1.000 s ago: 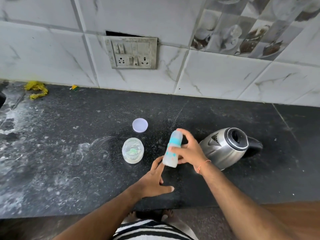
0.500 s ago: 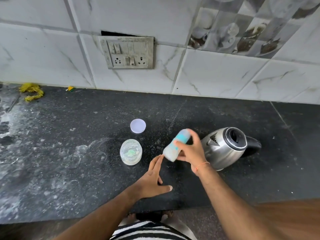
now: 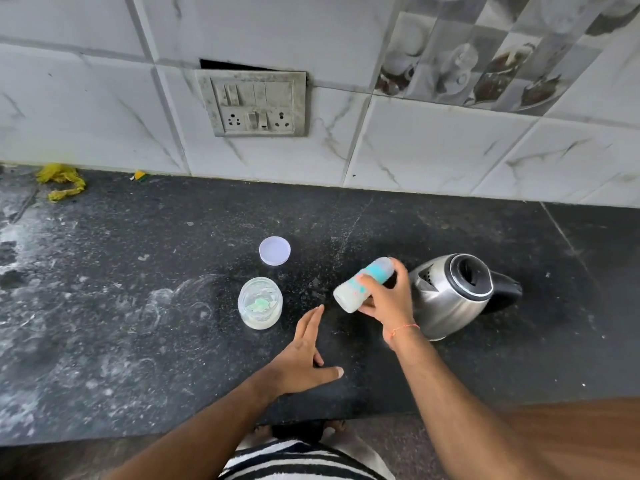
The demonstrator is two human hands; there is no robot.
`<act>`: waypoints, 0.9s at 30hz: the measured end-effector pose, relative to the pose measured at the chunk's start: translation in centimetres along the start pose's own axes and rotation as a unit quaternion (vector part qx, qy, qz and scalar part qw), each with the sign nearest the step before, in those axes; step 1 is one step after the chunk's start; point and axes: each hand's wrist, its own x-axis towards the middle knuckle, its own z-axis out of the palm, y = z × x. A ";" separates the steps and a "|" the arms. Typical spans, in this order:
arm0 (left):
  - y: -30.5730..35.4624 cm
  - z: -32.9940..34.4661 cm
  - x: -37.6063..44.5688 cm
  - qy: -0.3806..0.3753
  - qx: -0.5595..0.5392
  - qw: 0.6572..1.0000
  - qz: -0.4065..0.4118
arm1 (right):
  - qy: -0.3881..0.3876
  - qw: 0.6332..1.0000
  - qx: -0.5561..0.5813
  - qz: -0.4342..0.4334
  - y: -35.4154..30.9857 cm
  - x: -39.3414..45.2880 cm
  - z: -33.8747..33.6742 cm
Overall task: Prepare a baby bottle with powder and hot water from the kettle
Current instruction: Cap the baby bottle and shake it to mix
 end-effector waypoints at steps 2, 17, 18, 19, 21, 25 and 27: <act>0.0 0.1 -0.2 -0.002 0.001 1.000 -0.008 | -0.010 0.997 0.020 0.076 0.0 -0.2 0.5; 0.0 0.3 -0.2 0.005 0.001 1.000 -0.009 | -0.017 0.996 0.063 0.060 0.9 -0.5 -0.1; 0.0 0.3 -0.2 0.006 0.001 1.000 -0.007 | -0.014 0.999 0.050 0.015 1.0 -0.7 -0.2; 0.1 0.2 -0.2 0.010 0.000 1.000 -0.006 | -0.007 0.999 0.048 -0.024 1.2 -0.4 -0.4; 0.0 0.2 -0.2 0.010 -0.003 1.000 -0.011 | -0.006 0.997 0.069 0.025 0.8 -0.2 -0.2; 0.0 0.1 -0.1 0.006 0.001 1.000 -0.011 | -0.003 0.998 0.058 0.025 0.9 -0.5 -0.4; 0.2 0.1 -0.1 0.013 -0.007 1.000 -0.009 | -0.009 0.998 0.055 0.022 0.7 -0.2 -0.3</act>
